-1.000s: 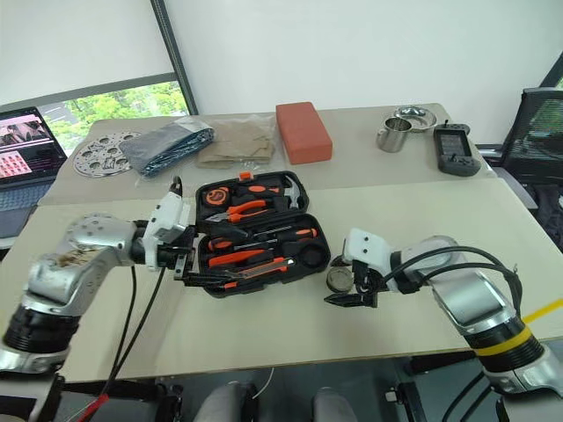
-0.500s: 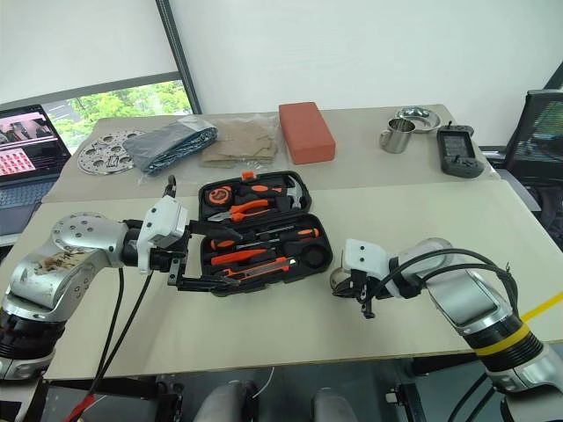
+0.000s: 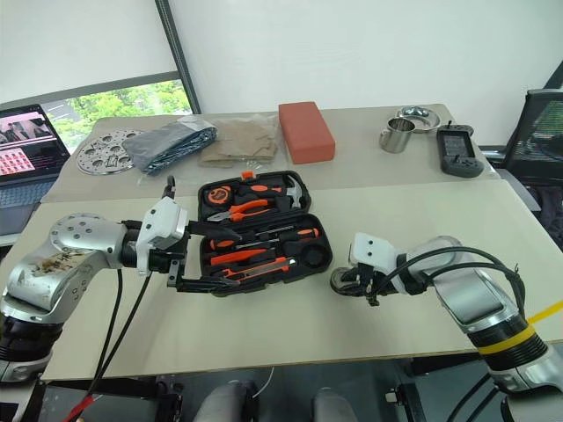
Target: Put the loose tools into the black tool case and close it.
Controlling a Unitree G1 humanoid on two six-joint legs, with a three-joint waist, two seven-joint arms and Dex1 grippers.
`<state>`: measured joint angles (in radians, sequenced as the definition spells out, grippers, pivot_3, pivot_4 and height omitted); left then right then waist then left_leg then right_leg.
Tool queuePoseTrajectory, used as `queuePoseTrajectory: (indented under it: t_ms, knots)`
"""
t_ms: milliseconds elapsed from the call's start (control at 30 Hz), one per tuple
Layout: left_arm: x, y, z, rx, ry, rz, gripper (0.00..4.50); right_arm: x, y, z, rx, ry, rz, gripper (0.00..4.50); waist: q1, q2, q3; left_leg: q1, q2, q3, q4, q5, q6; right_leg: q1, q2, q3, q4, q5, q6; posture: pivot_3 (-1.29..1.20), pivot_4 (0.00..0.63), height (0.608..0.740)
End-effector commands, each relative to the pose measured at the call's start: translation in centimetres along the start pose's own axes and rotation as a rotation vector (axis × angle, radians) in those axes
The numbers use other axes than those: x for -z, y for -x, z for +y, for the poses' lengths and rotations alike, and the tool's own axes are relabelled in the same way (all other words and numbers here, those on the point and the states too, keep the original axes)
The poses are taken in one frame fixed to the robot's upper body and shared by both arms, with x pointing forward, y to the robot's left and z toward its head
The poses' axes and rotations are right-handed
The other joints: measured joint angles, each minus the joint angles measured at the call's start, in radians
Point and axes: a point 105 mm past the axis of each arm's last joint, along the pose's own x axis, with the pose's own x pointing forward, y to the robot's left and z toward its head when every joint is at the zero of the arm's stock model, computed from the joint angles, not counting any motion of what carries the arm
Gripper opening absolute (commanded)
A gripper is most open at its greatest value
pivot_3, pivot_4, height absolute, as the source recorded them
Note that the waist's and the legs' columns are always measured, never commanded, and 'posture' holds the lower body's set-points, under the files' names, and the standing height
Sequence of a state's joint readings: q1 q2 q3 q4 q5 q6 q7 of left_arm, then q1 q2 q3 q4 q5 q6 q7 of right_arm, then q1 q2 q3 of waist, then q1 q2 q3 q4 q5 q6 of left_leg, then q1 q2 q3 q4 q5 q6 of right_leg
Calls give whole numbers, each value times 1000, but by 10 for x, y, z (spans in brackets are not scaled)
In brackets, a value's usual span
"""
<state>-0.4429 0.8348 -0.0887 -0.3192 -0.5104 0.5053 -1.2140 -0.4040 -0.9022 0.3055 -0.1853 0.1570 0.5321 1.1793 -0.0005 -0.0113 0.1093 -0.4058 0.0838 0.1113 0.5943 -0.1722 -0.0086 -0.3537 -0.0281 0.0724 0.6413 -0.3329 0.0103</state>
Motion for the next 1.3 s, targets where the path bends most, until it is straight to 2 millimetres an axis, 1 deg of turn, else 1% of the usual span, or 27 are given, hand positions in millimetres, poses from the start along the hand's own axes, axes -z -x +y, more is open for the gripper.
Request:
queuePoseTrajectory:
  t_ms: [33, 233, 300, 333, 400, 567, 600, 733, 833, 900, 1100, 1267, 1300]
  knots:
    - [-10, 5, 0, -7, -49, -5, 4500, -1, -2, 1, 3, 34, 14, 1387, 0, 0, 0, 0, 0, 0, 0, 0, 0, 0, 0, 0, 0, 0, 0, 0, 150, 736]
    - [-12, 5, 0, -2, -55, -5, 4500, 8, -6, -4, 24, 40, 64, 1387, 0, 0, 0, 0, 0, 0, 0, 0, 0, 0, 0, 0, 0, 0, 0, 0, 150, 736]
    - [-12, 5, -1, -1, -55, -4, 4500, 8, -6, -5, 26, 42, 60, 872, 0, 0, 0, 0, 0, 0, 0, 0, 0, 0, 0, 0, 0, 0, 0, 0, 150, 736]
    - [-12, 5, -1, -1, -55, -3, 4500, 8, -6, -5, 25, 43, 58, 687, 0, 0, 0, 0, 0, 0, 0, 0, 0, 0, 0, 0, 0, 0, 0, 0, 150, 736]
    - [-12, 5, -1, 1, -54, -2, 4500, 7, -5, -6, 24, 45, 57, 99, 0, 0, 0, 1, 0, 0, 0, 0, 0, 0, 0, 0, 0, 0, 0, 0, 150, 736]
    - [-11, 6, -2, -1, -52, 1, 4500, -3, 4, -15, 47, 76, 43, 99, 0, 0, 0, 0, 0, 0, 0, 0, 0, 0, 0, 0, 0, 0, 0, 0, 150, 736]
    - [-12, 7, -3, -6, -49, -4, 4500, -11, 6, -19, 60, 90, 21, 99, 0, 0, 0, 0, 0, 0, 0, 0, 0, 0, 0, 0, 0, 0, 0, 0, 150, 736]
    - [-12, 10, -2, -32, -31, -14, 4500, -34, 10, -28, 83, 150, -22, 99, -9, 0, 0, 1, 1, 0, 0, 0, 0, 0, 1, 0, 1, 0, 0, 0, 150, 736]
    - [-6, 19, -2, -78, -3, 1, 4500, -62, 5, -33, 64, 223, -75, 99, -16, 0, 1, 1, 1, 0, -1, 0, 0, 0, 1, 1, 1, 0, -1, 0, 150, 736]
    - [-5, 22, -2, -103, 8, 1, 4500, -71, -2, -34, 48, 246, -87, 99, -15, 0, 1, 2, 1, 0, -1, 0, 0, 0, 2, 1, 2, -1, -1, 0, 150, 736]
    - [-8, 26, -3, -155, 28, -22, 4500, -73, -18, -39, -7, 285, -50, 99, -3, -1, 1, 1, 0, 1, 0, 0, 0, 0, 0, 0, 2, -1, -2, 0, 150, 736]
    - [-6, 27, -6, -177, 36, -15, 4500, -69, -22, -42, -34, 292, -18, 99, -3, 0, 1, 1, 0, 1, -1, 0, 0, 0, 0, 0, 3, -1, -2, 0, 150, 736]
    - [-5, 28, -6, -187, 39, -15, 4500, -68, -22, -44, -27, 295, -16, 812, -3, 0, 1, 1, 1, 1, -1, 0, 0, 0, 0, 0, 3, -1, -2, 0, 150, 736]
